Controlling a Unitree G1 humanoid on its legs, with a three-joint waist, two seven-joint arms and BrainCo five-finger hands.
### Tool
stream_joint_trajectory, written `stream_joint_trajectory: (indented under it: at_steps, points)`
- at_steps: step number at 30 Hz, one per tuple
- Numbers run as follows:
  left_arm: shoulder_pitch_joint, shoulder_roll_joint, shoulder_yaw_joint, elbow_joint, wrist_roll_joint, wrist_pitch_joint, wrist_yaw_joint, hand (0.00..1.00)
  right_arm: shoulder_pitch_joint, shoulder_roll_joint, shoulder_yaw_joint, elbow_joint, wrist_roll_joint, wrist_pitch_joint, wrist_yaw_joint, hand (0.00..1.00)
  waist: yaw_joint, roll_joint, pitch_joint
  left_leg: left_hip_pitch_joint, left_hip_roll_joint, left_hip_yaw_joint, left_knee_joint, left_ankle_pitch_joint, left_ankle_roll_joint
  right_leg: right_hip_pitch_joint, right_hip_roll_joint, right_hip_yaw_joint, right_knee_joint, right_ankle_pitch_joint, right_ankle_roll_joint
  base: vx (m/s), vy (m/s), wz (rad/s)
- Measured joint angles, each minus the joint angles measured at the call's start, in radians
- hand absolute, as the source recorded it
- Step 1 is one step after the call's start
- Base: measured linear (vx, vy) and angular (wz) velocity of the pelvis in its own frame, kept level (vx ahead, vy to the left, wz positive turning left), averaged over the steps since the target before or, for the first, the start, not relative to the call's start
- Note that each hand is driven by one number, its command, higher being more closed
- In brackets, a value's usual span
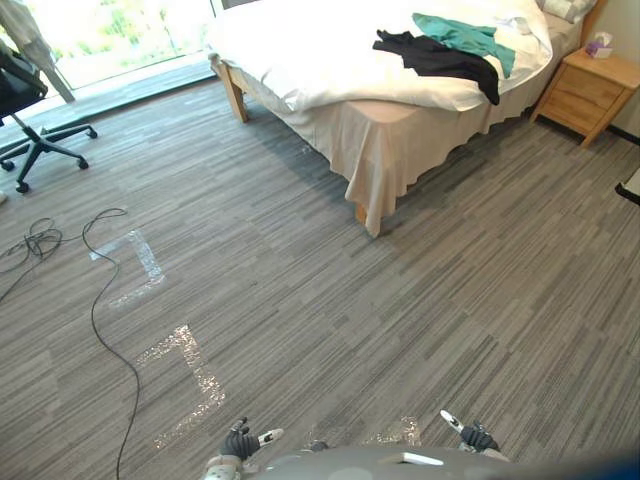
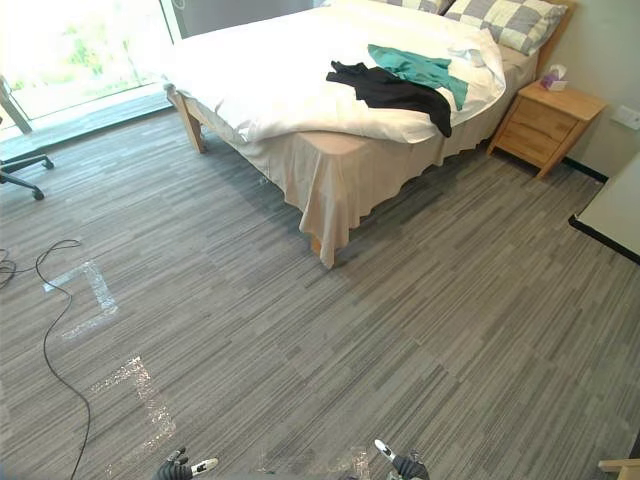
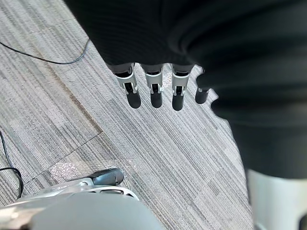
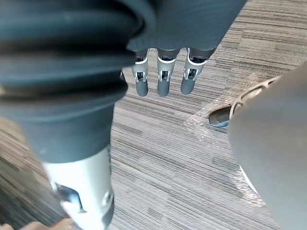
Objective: Tidy the bed and pick cloth on bed and put in laundry
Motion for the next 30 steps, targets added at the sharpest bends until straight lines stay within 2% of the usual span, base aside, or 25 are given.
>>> stream_joint_trajectory:
  at_steps: [4,14,30]
  points:
    - [0.001,-0.004,0.005,0.001,0.013,0.0,0.008,0.0,0.006,0.006,-0.006,-0.011,-0.028,-0.027,0.006,0.0,0.0,0.003,0.0,0.001,-0.003,-0.008,0.001,0.0,0.0,0.0,-0.003,0.003,0.002,0.0,0.0,-0.06,-0.017,0.0]
    - [0.001,-0.005,-0.008,0.011,0.002,0.001,0.01,0.0,0.006,0.015,0.008,-0.012,-0.029,-0.031,-0.002,0.0,0.003,0.008,-0.007,0.008,-0.003,-0.012,-0.022,0.014,0.02,-0.003,0.002,0.003,0.003,0.0,0.001,-0.06,-0.024,0.01]
    - [0.002,-0.004,-0.006,0.011,0.01,0.009,-0.007,0.0,0.0,0.013,0.012,-0.01,-0.106,-0.044,-0.013,0.0,0.002,0.007,-0.013,0.019,-0.003,-0.005,-0.029,0.008,0.011,0.014,0.005,0.006,-0.025,0.01,0.006,-0.02,-0.03,-0.01]
